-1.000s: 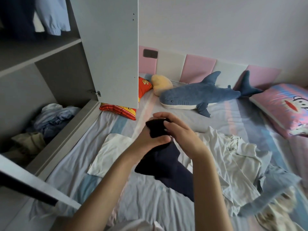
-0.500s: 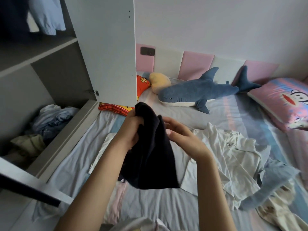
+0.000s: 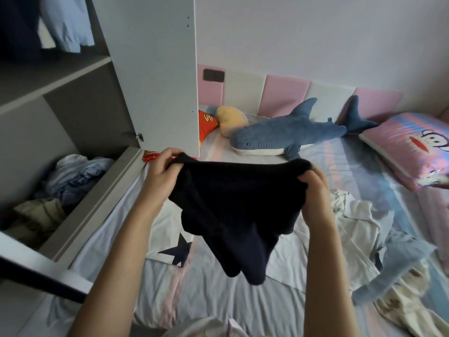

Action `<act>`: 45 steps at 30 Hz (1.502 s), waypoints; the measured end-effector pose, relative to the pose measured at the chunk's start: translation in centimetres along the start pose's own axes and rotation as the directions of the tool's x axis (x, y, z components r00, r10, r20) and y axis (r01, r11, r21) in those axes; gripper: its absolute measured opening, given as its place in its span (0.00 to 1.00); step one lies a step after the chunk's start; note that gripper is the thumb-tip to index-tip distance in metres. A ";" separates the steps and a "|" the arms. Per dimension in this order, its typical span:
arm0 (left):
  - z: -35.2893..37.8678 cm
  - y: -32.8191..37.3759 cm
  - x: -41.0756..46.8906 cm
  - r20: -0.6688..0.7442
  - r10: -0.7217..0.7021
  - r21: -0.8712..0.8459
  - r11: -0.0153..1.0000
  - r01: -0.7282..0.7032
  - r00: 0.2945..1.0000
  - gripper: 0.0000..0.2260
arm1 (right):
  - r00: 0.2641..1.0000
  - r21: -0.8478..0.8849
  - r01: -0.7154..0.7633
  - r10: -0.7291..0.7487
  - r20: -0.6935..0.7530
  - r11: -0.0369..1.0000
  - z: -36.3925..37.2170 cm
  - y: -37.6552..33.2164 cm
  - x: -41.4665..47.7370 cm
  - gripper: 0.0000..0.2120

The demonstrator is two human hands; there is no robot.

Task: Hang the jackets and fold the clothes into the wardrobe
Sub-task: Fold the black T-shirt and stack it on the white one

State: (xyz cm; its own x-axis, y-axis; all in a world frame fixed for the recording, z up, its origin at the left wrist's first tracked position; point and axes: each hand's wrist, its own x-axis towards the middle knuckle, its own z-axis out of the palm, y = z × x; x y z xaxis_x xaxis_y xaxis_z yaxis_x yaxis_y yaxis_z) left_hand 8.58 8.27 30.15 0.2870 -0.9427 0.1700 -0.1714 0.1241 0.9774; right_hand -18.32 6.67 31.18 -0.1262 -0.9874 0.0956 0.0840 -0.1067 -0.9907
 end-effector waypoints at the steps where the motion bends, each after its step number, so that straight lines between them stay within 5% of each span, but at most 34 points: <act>1: -0.4 0.1 -0.1 0.052 0.009 0.004 1.000 -0.009 0.999 0.14 | 1.000 -0.020 0.004 -0.004 0.005 1.000 -0.4 -0.2 -0.2 0.08; 6: -0.5 1.0 -0.2 0.260 0.006 -0.048 0.999 0.007 0.966 0.12 | 0.986 -0.274 0.044 0.002 0.166 0.961 -0.6 -0.4 -1.1 0.10; 10: -2.1 0.7 0.8 0.298 0.018 -0.030 0.999 -0.009 0.954 0.09 | 0.977 -0.604 0.191 -0.094 0.189 0.774 -3.0 1.5 0.6 0.14; 15: -2.6 0.9 1.4 0.436 0.030 -0.016 1.000 -0.026 0.900 0.18 | 0.965 -0.553 0.223 -0.260 0.011 0.803 -3.2 1.9 0.6 0.10; 21: -2.0 0.0 2.5 0.559 -0.085 0.121 0.992 0.020 0.825 0.05 | 0.937 -0.525 0.175 -0.305 -0.171 0.833 -4.0 1.7 1.0 0.14; 25: -2.2 -0.1 2.4 0.677 -0.085 -0.007 0.992 0.122 0.731 0.19 | 0.870 -0.521 0.110 -0.335 -0.361 0.847 -4.8 1.4 0.6 0.07; 28: -1.7 -0.6 2.7 0.586 -0.109 -0.043 0.985 0.165 0.803 0.20 | 0.862 -0.601 0.012 -0.313 -0.399 0.799 -5.6 1.3 0.7 0.04; 31: -0.6 -1.7 3.3 0.419 -0.049 0.354 0.928 -0.113 0.906 0.08 | 0.839 -0.604 0.163 -0.432 -0.332 0.780 -5.6 1.4 0.3 0.05; 34: 0.1 -2.7 3.6 0.275 0.100 0.482 0.846 -0.227 0.956 0.11 | 0.759 -0.592 0.304 -0.565 -0.323 0.746 -5.4 1.1 0.2 0.06; 38: 0.7 -3.2 3.3 0.110 0.191 0.470 0.855 -0.220 0.975 0.13 | 0.732 -0.508 0.422 -0.613 -0.298 0.751 -4.8 -0.5 0.2 0.09; 45: 1.5 -4.3 3.2 0.091 0.150 0.537 0.825 -0.176 0.984 0.02 | 0.777 -0.410 0.440 -0.568 -0.273 0.799 -4.7 -1.3 -0.1 0.12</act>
State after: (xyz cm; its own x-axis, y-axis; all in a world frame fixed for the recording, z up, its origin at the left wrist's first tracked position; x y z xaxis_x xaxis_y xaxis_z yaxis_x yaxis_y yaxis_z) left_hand 8.79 4.25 26.34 0.1711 -0.9376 0.3027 -0.6979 0.1015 0.7090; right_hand -23.09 7.45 32.02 -0.4152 -0.6745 0.6105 -0.3934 -0.4719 -0.7890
